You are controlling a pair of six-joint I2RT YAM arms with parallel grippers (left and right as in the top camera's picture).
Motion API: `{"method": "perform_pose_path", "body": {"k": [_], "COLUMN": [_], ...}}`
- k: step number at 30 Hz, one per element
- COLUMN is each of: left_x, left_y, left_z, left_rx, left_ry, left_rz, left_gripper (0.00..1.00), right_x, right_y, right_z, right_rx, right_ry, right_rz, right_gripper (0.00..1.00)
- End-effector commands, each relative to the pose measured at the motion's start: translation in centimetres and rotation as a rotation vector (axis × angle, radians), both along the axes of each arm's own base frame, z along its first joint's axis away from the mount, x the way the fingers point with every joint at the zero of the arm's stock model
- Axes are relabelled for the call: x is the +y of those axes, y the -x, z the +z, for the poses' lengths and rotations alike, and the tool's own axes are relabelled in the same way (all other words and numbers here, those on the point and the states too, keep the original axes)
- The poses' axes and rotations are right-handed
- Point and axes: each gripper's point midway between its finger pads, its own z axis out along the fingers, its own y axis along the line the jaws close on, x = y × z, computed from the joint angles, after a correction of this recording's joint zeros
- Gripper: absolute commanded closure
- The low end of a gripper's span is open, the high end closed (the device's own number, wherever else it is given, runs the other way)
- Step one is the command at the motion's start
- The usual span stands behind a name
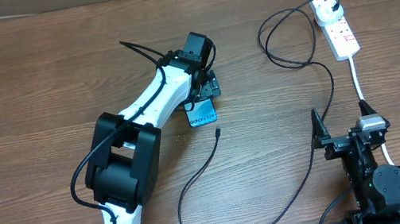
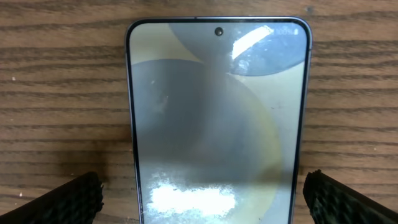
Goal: Plug charger to phone and switch on socket
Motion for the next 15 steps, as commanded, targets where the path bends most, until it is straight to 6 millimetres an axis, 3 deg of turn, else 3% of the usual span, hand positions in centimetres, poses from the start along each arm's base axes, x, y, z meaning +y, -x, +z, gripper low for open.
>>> {"method": "perform_pose_path", "body": {"k": [1,15], "left_x": [0.67,0.43], "left_y": [0.11,0.22], "left_z": [-0.98,-1.03], "left_rx": [0.007,-0.01], "left_ry": [-0.028,-0.043], "left_rz": [0.022,0.049], "left_gripper": [0.0,0.0], "right_x": [-0.25,-0.25], "right_y": [0.0,0.0], "right_z": [-0.1,-0.1], "right_rx": [-0.006,-0.006], "right_ry": [0.002,0.002], "right_rz": [-0.013,-0.013], "right_gripper": [0.0,0.0]}}
